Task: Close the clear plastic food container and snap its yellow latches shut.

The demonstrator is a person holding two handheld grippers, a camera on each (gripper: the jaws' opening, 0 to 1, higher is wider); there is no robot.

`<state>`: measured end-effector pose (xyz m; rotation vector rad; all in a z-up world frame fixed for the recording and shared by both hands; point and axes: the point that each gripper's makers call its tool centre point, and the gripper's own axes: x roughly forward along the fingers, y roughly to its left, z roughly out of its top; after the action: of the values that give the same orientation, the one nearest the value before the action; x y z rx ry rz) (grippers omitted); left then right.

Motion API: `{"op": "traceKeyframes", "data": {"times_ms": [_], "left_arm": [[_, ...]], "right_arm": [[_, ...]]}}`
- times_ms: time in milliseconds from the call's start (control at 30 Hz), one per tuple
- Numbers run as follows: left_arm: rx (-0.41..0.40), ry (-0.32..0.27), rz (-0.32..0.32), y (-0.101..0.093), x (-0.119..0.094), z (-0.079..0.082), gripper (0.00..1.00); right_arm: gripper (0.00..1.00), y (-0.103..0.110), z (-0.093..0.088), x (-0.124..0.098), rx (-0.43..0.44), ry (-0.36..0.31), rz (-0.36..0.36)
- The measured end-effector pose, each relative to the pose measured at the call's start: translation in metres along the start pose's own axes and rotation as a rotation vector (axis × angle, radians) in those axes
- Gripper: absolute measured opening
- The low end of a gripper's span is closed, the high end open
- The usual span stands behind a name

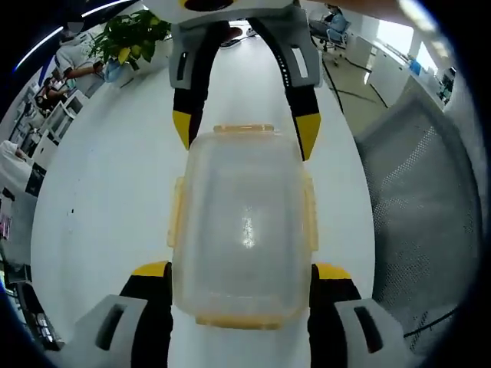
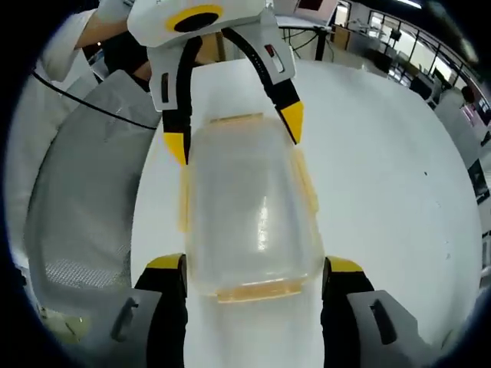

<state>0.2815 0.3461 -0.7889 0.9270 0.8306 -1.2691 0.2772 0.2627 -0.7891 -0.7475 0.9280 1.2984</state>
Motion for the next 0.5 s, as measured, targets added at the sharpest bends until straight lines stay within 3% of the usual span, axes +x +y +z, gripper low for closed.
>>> {"op": "traceKeyframes", "data": {"times_ms": [500], "left_arm": [[0.012,-0.018,-0.001,-0.0009,-0.004,-0.0069,0.69]], "right_arm": [[0.68,0.0023,0.0068,0.0035,0.014,0.027,-0.004]]}}
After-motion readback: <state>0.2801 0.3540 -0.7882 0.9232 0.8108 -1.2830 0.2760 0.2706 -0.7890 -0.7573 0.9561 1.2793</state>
